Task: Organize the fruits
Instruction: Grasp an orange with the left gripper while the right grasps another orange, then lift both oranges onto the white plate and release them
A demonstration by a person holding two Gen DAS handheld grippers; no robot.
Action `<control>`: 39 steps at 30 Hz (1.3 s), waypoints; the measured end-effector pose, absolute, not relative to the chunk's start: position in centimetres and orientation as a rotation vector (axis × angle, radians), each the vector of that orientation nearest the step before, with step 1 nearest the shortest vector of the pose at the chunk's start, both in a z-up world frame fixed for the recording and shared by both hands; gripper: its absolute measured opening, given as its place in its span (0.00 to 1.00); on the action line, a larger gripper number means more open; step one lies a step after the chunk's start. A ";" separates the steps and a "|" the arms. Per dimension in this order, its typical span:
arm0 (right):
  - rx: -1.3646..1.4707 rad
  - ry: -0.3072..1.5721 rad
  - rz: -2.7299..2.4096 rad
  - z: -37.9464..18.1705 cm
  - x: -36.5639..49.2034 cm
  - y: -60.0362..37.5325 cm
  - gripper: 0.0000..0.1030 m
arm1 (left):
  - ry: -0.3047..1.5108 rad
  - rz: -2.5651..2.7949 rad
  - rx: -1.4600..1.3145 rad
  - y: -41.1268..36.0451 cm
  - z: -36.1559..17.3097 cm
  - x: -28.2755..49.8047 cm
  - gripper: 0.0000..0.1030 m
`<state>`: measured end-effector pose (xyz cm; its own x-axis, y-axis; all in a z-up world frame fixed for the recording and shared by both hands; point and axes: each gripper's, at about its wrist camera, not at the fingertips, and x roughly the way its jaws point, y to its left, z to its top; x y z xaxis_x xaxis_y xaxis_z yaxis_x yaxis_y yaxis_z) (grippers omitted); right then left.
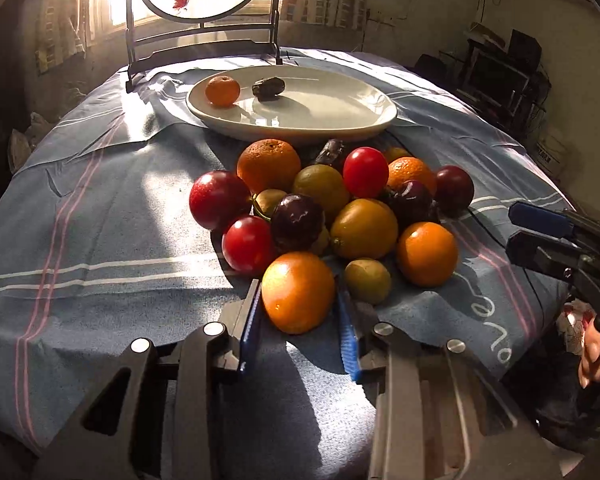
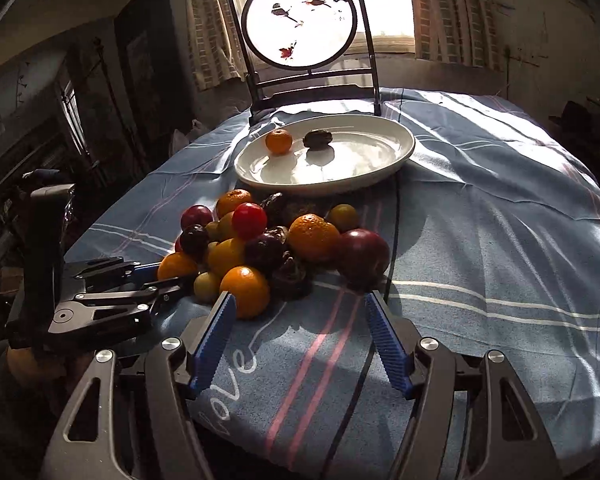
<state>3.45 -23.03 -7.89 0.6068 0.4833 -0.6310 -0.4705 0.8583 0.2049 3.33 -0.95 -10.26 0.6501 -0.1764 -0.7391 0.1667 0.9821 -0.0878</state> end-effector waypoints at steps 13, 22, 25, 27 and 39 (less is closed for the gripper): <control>0.012 0.792 0.591 -10.0 5.0 -17.9 0.42 | 0.786 -0.162 -0.060 1.4 -8.4 1.2 0.32; 0.067 0.734 0.608 -9.0 3.8 -19.9 0.36 | 0.762 -0.160 -0.085 2.1 -8.0 0.9 0.32; 0.096 0.687 0.590 -7.1 4.3 -21.6 0.36 | 0.747 -0.170 -0.075 1.8 -7.2 1.6 0.32; 0.103 0.659 0.560 -5.6 5.5 -22.7 0.36 | 0.737 -0.184 -0.074 1.6 -6.3 2.7 0.32; 0.091 0.707 0.483 -3.2 18.0 -21.4 0.36 | 0.821 -0.226 -0.042 -2.1 -4.8 16.4 0.32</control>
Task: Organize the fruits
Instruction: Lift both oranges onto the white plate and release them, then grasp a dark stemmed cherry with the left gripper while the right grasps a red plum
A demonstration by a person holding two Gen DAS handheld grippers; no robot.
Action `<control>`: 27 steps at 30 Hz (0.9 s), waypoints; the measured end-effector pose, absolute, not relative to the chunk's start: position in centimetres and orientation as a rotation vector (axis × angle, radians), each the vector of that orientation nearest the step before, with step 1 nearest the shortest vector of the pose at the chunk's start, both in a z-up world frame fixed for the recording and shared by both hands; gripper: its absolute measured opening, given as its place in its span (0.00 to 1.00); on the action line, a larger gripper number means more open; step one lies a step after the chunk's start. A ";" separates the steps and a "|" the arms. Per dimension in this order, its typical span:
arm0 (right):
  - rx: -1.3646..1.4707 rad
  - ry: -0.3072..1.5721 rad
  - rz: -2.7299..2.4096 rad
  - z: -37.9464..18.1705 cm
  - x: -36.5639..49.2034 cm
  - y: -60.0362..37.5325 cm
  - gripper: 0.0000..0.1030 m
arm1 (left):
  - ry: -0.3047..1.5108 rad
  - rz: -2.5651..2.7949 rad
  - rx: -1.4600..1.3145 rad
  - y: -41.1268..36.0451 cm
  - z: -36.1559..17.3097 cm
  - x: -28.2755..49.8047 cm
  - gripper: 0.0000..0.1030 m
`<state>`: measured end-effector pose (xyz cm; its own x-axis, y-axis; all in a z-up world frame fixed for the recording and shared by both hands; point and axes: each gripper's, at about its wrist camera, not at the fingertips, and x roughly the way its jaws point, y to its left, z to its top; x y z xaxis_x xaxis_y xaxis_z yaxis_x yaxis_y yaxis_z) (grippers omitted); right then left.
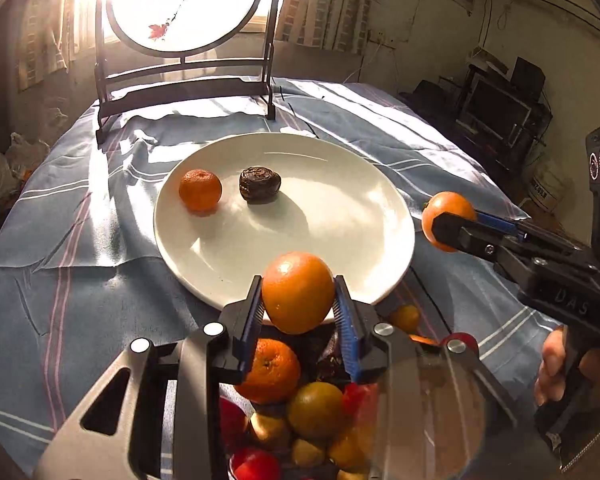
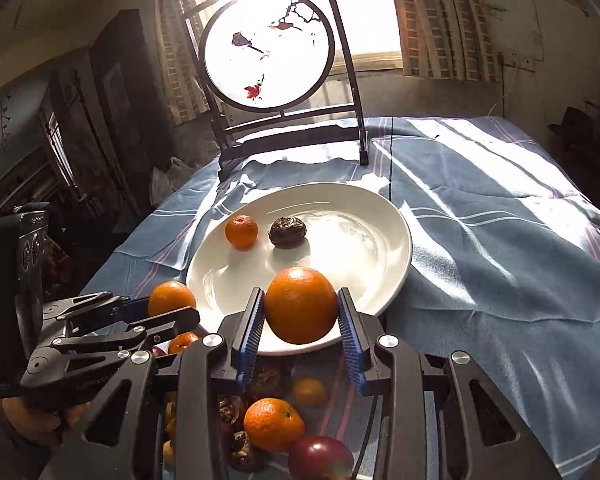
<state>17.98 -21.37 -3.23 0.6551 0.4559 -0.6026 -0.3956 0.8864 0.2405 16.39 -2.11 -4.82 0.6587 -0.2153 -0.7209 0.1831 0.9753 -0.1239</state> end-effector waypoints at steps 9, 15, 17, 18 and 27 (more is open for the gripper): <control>0.054 0.689 0.476 -3.2 17.0 -21.3 0.41 | 0.785 -0.191 -0.074 0.0 -3.4 14.5 0.58; 0.089 0.685 0.487 -4.4 11.0 -24.2 0.42 | 0.778 -0.232 -0.007 0.6 -4.1 6.8 0.61; 0.110 0.689 0.483 -5.0 9.3 -25.0 0.42 | 0.802 -0.247 0.013 0.5 -5.4 4.6 0.61; 0.120 0.691 0.481 -5.3 8.5 -25.4 0.42 | 0.812 -0.250 0.024 0.4 -6.1 3.8 0.61; 0.147 0.738 0.473 -7.6 5.5 -26.5 0.42 | 0.865 -0.241 0.015 -0.4 -10.1 3.3 0.29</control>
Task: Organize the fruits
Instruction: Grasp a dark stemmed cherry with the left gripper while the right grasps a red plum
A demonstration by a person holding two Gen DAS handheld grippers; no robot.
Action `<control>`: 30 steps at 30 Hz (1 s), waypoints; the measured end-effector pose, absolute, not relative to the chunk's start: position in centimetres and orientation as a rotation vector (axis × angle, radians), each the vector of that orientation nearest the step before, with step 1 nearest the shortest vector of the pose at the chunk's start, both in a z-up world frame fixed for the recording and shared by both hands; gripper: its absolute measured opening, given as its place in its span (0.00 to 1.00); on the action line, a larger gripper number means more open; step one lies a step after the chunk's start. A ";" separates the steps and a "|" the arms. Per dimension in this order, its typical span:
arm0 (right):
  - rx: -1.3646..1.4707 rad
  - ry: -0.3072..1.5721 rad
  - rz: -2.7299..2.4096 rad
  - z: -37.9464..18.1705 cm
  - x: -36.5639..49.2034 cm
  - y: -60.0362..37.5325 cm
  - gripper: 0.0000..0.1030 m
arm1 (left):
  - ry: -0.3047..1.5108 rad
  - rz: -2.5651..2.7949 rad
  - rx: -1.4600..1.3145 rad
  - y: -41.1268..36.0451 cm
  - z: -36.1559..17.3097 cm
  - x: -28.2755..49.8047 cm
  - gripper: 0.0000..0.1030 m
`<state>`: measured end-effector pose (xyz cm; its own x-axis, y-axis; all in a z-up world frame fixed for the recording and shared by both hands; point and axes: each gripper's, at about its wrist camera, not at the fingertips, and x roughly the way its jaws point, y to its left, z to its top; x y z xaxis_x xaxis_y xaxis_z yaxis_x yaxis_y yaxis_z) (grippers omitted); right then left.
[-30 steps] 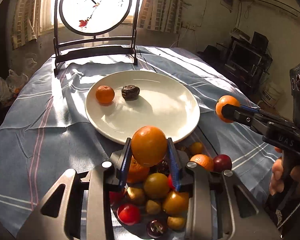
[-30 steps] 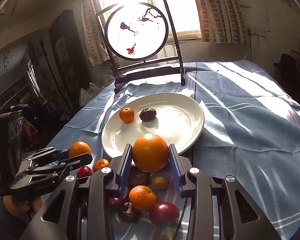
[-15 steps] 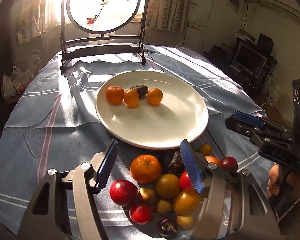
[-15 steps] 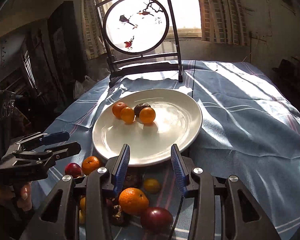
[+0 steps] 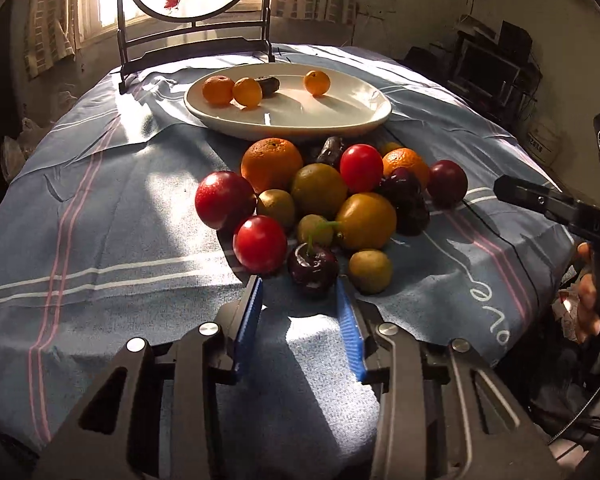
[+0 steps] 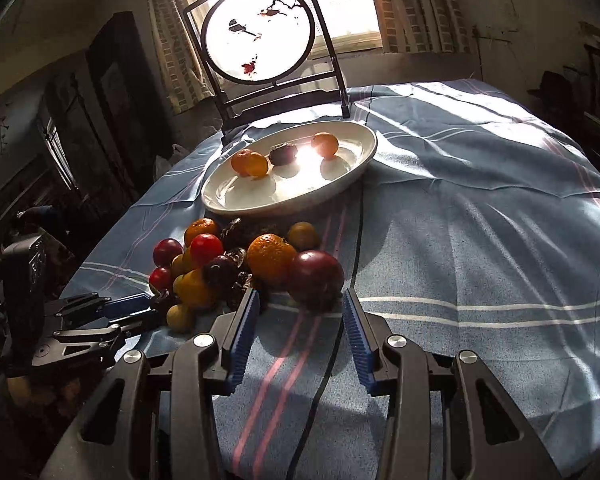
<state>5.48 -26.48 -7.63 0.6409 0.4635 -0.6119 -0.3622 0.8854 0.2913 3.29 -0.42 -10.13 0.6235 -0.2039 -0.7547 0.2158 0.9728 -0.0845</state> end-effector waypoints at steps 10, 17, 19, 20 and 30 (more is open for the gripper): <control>0.129 0.750 0.472 -7.9 5.4 -26.7 0.42 | 0.844 -0.211 0.012 -1.3 -10.5 4.2 0.32; 0.078 0.774 0.448 -8.2 7.2 -25.2 0.43 | 0.806 -0.209 -0.002 -1.0 -9.7 3.9 0.27; 0.048 0.774 0.428 -8.1 7.9 -24.7 0.52 | 0.789 -0.207 -0.008 -0.7 -9.1 3.5 0.27; 0.035 0.761 0.417 -7.9 8.1 -24.5 0.56 | 0.782 -0.207 -0.013 -0.6 -8.8 3.2 0.27; 0.117 0.807 0.458 -9.4 9.2 -24.6 0.39 | 0.769 -0.210 -0.026 -0.1 -8.4 2.3 0.27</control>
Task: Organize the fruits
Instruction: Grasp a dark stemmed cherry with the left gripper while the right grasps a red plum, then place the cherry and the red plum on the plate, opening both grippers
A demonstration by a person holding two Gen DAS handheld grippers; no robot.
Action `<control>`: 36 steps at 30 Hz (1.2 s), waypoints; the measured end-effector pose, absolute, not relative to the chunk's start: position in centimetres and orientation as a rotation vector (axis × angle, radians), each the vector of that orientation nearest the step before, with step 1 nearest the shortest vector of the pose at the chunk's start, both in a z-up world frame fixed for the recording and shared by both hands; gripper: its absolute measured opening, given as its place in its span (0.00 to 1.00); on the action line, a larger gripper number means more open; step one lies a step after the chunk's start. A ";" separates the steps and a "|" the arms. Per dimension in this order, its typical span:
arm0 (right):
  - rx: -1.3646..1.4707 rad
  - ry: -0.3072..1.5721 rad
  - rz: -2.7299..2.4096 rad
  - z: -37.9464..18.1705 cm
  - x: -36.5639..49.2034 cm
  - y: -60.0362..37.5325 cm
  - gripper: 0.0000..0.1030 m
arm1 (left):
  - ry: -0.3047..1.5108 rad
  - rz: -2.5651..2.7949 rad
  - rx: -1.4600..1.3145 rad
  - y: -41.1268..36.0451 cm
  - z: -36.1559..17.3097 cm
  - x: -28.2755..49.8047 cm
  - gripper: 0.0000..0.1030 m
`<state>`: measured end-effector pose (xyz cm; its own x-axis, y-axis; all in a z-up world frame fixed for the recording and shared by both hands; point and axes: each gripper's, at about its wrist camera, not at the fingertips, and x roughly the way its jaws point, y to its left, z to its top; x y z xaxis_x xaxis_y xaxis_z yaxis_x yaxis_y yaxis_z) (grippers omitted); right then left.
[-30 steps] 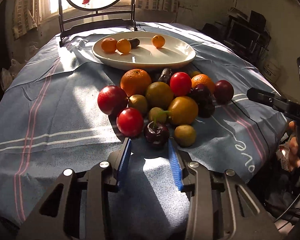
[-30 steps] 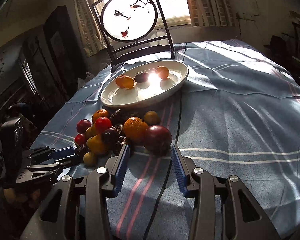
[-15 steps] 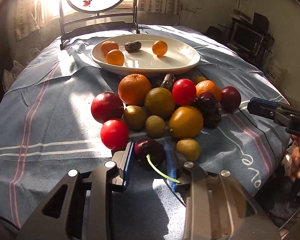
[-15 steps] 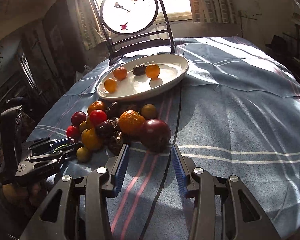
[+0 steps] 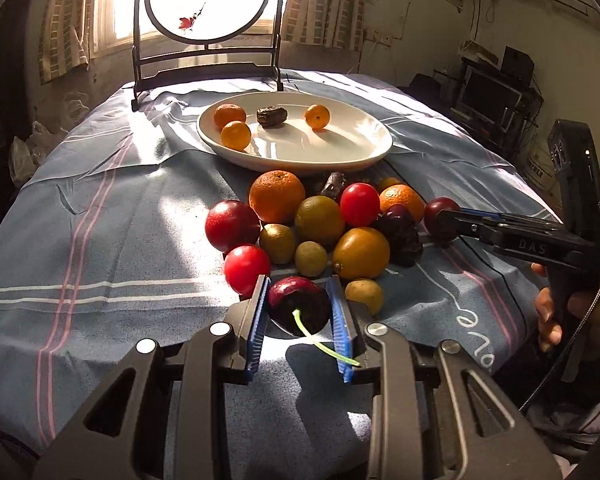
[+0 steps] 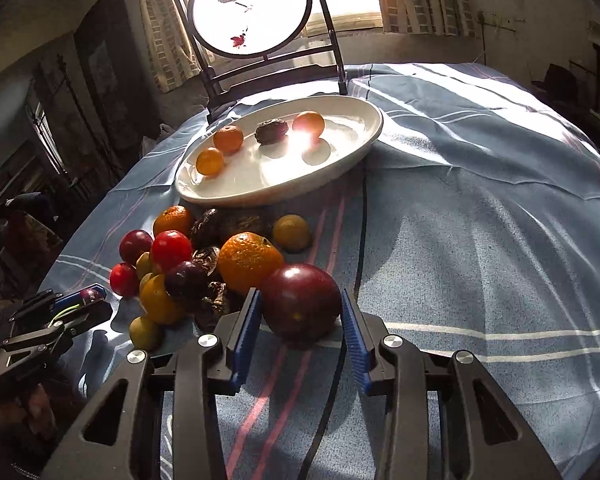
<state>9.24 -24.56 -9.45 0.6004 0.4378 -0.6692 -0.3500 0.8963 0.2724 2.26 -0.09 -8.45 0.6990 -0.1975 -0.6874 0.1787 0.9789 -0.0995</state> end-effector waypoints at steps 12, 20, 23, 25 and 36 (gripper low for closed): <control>0.180 0.678 0.481 -3.9 10.9 -26.5 0.39 | 0.727 -0.243 -0.040 -0.4 -4.5 6.7 0.27; 0.158 0.725 0.499 -3.7 17.4 -22.6 0.39 | 0.804 -0.247 -0.029 -2.6 -4.7 15.8 0.27; 0.146 0.751 0.486 -4.4 19.2 -21.5 0.41 | 0.847 -0.229 -0.048 -2.5 -5.9 18.0 0.28; 0.149 0.743 0.483 -4.3 19.3 -21.4 0.41 | 0.858 -0.219 -0.074 -1.9 -6.1 18.1 0.39; 0.111 0.684 0.497 -4.2 11.4 -23.9 0.47 | 0.811 -0.228 -0.029 1.2 -5.8 8.0 0.52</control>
